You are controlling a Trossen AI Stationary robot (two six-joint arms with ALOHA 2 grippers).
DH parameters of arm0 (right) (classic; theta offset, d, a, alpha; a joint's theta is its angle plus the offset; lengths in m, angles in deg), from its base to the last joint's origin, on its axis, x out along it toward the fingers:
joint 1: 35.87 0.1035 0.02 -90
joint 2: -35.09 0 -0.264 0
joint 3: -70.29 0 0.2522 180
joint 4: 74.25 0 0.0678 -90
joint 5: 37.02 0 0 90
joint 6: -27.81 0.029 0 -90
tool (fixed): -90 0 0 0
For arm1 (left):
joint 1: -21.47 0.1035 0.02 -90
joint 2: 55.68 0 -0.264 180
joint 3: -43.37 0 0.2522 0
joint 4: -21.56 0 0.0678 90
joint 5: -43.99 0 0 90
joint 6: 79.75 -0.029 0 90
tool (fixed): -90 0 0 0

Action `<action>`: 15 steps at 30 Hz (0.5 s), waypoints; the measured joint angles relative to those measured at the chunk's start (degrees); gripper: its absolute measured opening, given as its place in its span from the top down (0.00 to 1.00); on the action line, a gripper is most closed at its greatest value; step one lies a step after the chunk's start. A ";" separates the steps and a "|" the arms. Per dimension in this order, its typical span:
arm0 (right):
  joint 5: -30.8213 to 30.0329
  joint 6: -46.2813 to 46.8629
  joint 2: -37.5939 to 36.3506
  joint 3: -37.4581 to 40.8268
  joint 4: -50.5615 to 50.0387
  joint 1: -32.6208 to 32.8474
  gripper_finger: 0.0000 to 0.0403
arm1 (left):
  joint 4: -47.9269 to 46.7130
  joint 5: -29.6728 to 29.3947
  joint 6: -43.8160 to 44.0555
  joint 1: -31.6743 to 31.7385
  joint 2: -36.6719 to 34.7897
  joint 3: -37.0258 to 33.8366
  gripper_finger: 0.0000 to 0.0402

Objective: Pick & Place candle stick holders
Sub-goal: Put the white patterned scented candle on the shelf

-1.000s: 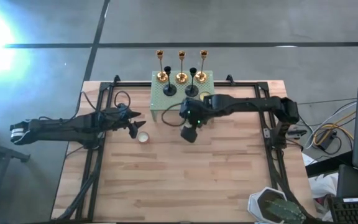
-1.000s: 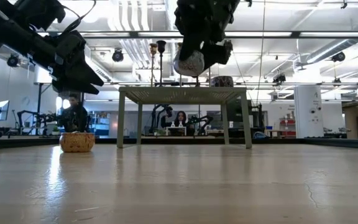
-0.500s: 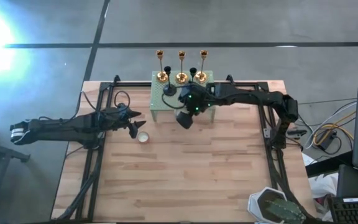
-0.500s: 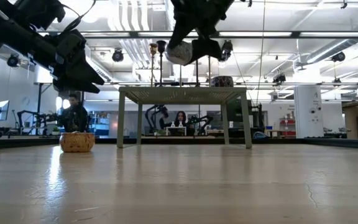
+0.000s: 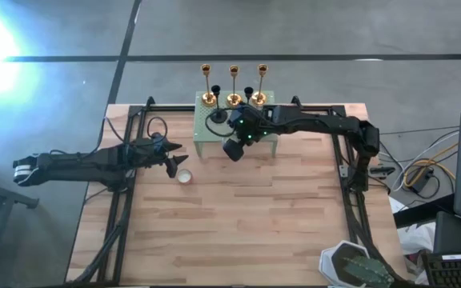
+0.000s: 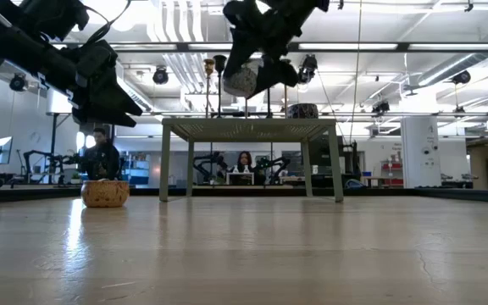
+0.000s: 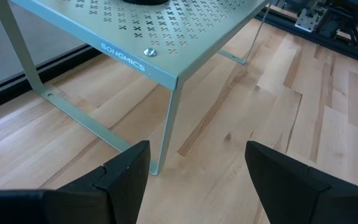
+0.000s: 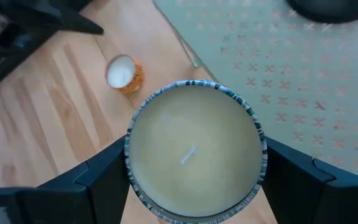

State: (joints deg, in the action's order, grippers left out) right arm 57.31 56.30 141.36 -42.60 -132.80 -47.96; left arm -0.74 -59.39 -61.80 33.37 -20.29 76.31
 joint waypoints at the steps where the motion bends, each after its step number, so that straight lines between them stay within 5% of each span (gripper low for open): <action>1: 0.04 -0.22 0.45 0.00 -0.03 -0.13 0.29 | 0.00 0.00 -0.09 -0.01 0.00 -0.02 0.33; 15: -3.32 -3.54 1.63 -2.84 -4.69 -1.59 0.29 | 0.00 -0.20 -1.12 0.00 0.00 -0.02 0.33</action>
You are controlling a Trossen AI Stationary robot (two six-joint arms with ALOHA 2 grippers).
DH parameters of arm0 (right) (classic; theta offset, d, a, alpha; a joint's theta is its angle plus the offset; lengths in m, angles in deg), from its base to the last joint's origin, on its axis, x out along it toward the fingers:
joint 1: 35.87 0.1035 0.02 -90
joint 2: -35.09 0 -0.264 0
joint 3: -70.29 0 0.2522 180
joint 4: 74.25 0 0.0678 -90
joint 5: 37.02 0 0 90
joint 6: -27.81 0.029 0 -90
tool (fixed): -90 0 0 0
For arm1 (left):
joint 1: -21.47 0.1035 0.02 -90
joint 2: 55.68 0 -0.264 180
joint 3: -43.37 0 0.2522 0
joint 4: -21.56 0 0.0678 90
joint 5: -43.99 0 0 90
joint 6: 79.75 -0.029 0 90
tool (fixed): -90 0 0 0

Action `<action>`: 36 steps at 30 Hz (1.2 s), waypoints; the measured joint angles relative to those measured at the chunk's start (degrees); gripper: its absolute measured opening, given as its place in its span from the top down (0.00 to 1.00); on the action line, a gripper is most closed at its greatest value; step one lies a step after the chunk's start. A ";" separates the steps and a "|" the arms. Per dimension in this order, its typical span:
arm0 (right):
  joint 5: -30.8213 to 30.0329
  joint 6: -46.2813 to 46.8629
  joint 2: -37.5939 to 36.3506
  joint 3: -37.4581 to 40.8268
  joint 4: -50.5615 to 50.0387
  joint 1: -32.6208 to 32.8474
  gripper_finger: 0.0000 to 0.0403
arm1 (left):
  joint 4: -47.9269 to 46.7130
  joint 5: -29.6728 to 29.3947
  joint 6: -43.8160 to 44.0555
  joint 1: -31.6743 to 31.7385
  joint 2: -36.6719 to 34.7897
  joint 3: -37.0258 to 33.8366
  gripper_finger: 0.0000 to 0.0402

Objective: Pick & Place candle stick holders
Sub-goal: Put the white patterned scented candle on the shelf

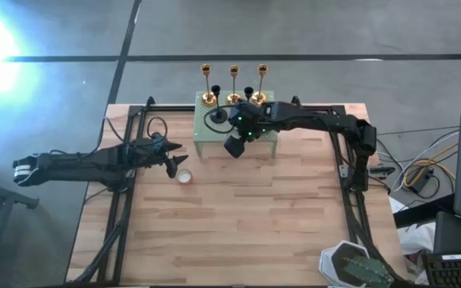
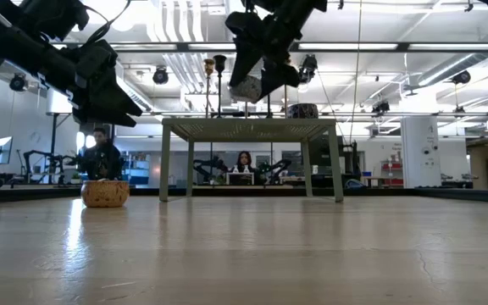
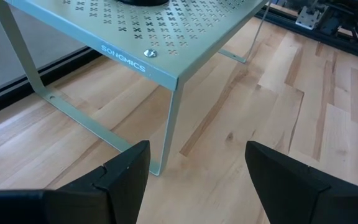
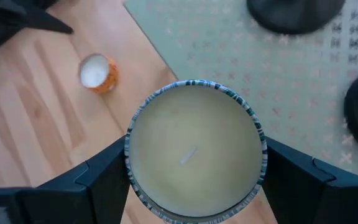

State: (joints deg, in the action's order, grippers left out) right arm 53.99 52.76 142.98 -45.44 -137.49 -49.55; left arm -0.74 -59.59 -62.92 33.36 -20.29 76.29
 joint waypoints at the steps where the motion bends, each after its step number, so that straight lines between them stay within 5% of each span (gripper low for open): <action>1: -0.28 -0.33 0.00 -0.46 0.08 0.01 0.29 | 0.00 0.00 0.01 0.01 0.01 0.00 0.33; 11: -3.80 -2.69 1.15 -5.71 -3.31 -0.59 0.29 | -0.02 -0.02 0.01 -0.01 0.01 0.00 0.33; 28: -7.50 -2.67 16.58 -26.96 -20.91 -1.44 0.29 | -1.60 0.00 0.04 0.01 0.06 -0.02 0.33; 36: -7.47 1.94 17.14 -29.05 -21.18 -1.72 0.29 | -1.90 0.09 0.23 0.01 0.06 -0.02 0.33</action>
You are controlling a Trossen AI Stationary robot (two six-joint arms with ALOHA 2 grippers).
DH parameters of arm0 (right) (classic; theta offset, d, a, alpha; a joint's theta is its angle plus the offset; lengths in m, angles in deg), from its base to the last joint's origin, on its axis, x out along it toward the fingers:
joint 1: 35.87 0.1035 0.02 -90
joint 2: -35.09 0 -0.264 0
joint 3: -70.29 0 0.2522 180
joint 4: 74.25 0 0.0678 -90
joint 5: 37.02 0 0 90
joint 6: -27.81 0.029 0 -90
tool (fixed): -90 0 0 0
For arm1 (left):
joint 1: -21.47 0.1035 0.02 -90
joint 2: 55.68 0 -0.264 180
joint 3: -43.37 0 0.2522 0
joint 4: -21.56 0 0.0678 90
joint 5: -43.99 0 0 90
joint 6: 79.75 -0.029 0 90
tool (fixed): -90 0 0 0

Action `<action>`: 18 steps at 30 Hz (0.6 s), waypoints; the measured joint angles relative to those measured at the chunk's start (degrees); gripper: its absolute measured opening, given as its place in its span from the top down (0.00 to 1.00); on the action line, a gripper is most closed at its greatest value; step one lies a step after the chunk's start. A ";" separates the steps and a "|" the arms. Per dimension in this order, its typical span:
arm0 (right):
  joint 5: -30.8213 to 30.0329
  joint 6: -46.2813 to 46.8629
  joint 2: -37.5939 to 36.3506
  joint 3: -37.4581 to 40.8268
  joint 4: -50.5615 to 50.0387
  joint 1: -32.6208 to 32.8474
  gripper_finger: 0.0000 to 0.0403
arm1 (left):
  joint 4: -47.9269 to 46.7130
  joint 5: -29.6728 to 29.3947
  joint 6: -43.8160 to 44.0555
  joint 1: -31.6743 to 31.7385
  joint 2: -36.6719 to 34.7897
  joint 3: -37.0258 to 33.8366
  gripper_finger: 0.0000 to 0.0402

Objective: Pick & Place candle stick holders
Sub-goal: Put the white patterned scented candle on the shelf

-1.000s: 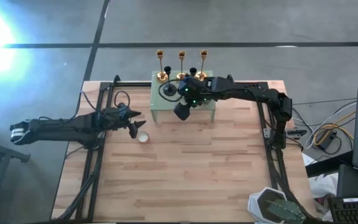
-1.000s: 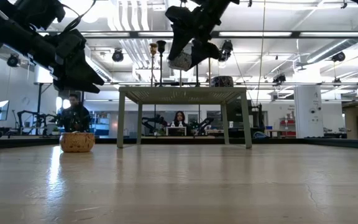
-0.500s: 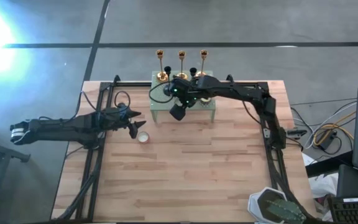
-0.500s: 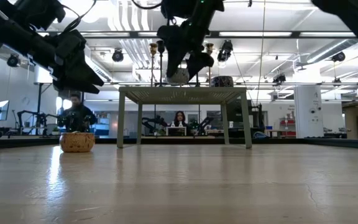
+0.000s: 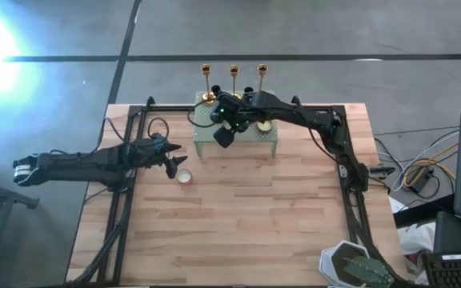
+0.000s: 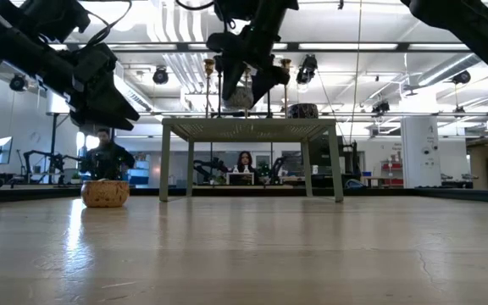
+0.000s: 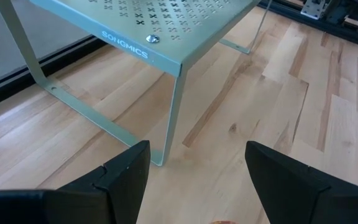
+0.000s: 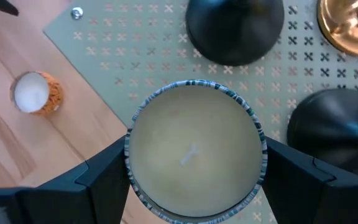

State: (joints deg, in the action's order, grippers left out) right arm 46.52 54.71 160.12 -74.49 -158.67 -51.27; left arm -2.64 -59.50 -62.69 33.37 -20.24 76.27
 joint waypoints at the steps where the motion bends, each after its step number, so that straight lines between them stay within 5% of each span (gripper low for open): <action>1: 0.01 0.45 0.00 0.00 -0.26 -0.03 0.29 | -0.05 0.02 0.01 -0.01 0.00 0.00 0.33; 18: 0.28 8.25 -0.04 0.15 -2.63 -1.31 0.29 | -0.08 0.14 0.08 0.00 0.00 0.00 0.33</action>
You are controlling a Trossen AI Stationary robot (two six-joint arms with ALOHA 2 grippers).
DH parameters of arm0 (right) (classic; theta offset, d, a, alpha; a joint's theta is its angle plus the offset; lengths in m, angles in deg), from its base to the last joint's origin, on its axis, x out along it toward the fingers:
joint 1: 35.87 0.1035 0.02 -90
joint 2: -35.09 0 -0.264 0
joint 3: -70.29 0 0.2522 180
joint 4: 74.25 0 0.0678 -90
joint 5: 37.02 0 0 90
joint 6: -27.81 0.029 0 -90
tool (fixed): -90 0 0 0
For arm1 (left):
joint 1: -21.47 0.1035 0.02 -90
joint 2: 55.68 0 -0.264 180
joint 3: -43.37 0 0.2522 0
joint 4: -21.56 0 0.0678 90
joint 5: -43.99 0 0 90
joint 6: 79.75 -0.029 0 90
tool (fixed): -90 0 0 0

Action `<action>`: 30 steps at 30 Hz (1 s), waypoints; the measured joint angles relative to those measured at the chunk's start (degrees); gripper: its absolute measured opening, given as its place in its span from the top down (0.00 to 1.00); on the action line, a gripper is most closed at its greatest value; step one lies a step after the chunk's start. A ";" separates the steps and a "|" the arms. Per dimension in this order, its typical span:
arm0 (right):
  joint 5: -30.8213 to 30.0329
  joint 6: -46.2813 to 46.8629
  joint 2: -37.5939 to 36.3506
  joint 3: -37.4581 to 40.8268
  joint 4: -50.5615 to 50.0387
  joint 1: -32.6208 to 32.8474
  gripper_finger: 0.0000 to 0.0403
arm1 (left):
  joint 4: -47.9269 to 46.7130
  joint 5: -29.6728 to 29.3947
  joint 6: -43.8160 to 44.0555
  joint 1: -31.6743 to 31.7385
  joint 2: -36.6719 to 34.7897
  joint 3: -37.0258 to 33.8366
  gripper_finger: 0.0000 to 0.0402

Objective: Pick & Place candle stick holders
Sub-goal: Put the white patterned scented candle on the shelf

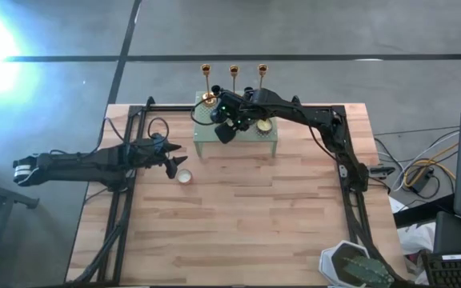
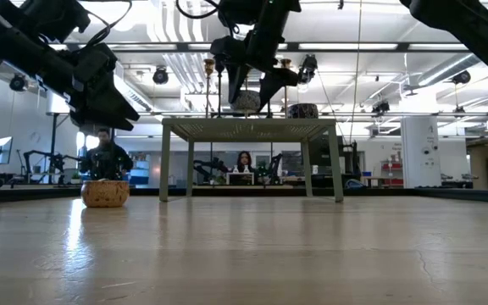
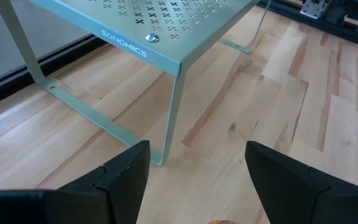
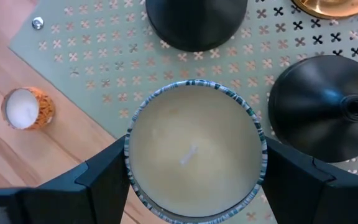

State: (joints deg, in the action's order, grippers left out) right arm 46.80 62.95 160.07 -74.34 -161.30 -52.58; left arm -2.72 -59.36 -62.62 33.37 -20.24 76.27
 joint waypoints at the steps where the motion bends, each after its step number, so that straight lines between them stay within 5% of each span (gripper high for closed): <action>1: 0.00 0.25 0.00 0.00 0.00 0.00 0.29 | -0.06 -0.01 0.01 -0.01 0.00 0.00 0.33; 30: 0.11 3.90 -0.11 3.11 0.52 -0.61 0.29 | -0.67 0.38 0.69 -0.01 0.00 0.00 0.33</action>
State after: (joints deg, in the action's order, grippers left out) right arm 46.91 66.86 159.97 -71.22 -160.78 -53.19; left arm -3.39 -58.98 -61.93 33.37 -20.24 76.27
